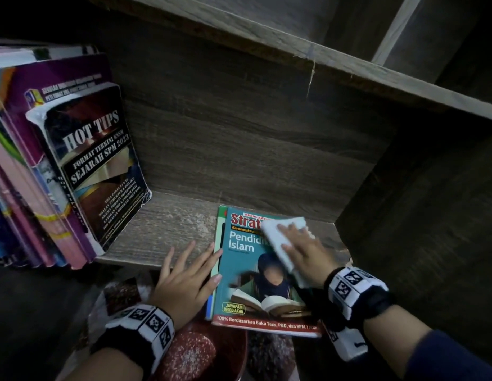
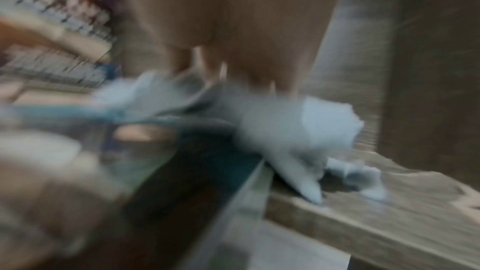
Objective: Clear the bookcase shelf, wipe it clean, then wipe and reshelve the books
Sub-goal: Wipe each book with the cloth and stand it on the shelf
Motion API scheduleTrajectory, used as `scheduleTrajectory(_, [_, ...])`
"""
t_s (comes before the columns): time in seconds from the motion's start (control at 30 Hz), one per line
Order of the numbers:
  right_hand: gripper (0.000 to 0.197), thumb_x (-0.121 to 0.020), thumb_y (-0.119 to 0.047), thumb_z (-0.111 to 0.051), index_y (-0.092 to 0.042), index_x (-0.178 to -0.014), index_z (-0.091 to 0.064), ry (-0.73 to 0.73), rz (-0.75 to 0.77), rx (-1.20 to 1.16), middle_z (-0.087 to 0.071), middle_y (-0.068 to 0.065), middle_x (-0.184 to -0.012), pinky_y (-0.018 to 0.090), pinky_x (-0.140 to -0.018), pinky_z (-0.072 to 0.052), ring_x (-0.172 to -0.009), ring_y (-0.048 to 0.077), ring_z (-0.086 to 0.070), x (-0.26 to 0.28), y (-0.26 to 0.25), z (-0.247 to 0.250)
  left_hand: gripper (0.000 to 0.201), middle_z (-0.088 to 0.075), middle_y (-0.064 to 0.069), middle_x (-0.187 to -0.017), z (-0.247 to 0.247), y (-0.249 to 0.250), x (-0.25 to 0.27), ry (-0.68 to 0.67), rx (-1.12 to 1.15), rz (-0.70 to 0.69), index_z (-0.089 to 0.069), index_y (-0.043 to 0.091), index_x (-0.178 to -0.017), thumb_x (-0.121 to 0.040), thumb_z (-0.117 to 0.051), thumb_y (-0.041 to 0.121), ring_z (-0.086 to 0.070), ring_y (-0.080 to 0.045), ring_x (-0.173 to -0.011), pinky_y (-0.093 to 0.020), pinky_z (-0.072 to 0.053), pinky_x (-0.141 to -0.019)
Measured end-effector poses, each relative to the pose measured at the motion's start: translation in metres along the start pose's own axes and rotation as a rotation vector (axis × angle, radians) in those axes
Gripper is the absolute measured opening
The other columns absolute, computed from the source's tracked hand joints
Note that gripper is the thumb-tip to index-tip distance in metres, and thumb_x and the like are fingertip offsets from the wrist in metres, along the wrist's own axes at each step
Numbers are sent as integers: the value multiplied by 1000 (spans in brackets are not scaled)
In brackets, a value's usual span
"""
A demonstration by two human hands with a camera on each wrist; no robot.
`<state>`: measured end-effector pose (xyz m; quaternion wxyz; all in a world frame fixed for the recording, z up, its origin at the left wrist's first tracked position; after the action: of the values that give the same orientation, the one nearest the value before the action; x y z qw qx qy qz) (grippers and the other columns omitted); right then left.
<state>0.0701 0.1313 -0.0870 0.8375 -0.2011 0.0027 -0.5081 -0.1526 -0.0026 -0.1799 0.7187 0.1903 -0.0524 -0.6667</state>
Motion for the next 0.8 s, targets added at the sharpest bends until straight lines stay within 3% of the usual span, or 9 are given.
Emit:
scheduleTrajectory(0.1, [63,-97,-61,-18,-40,-151,6,-238,15,255,19,0,-159,47,-117,11,-146,25,20,-16,-8,-32,60,-21,25,-154,2,-1,1,-93,-44,43,-14,47,-151,-95,2,65,-12,-13,-147,-48,4,-114])
scheduleTrajectory(0.2, [63,-98,-60,-14,-38,-150,14,-222,-20,349,24,0,-158,46,-118,11,-145,24,22,-37,-6,-34,55,-36,21,-150,0,-1,2,-105,-70,54,-29,41,-149,-100,-13,60,-31,-15,-142,-48,-8,-113])
scheduleTrajectory(0.53, [62,-98,-59,-15,-39,-151,10,-255,50,394,21,-4,-159,49,-117,9,-147,23,18,-86,-44,-32,62,-46,18,-145,-1,0,-1,-43,-82,27,-42,35,-145,-98,-14,64,-39,-18,-137,-50,-14,-112])
scheduleTrajectory(0.8, [61,-98,-60,-15,-41,-150,11,-276,107,389,24,-4,-158,47,-118,10,-146,23,21,-51,-50,-48,62,-44,18,-146,3,3,2,-68,-69,38,-40,35,-146,-97,-15,64,-33,-17,-139,-50,-9,-114])
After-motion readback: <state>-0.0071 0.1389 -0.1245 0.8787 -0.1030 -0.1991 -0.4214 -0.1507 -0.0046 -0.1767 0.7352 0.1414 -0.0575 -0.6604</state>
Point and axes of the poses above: each hand's wrist, its own x-axis away from the middle knuckle, its own z-axis out of the back of the hand, y = z × x, the point moved 4 cm from there along -x, towards the middle knuckle
